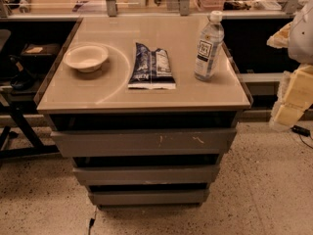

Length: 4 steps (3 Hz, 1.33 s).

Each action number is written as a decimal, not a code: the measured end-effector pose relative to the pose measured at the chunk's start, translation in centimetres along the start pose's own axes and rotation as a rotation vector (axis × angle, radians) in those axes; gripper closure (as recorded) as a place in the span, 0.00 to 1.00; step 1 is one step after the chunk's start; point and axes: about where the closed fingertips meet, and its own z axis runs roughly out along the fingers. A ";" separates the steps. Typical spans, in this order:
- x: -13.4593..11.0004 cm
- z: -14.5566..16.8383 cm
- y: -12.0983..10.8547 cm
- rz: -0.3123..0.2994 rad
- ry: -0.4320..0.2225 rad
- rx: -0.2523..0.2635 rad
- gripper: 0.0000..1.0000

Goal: Open bottom drawer

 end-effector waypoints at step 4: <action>-2.6 8.8 9.8 0.002 -0.167 -0.195 0.00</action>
Offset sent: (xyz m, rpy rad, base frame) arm -0.0351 0.0207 -0.0408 0.1900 0.1272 0.0784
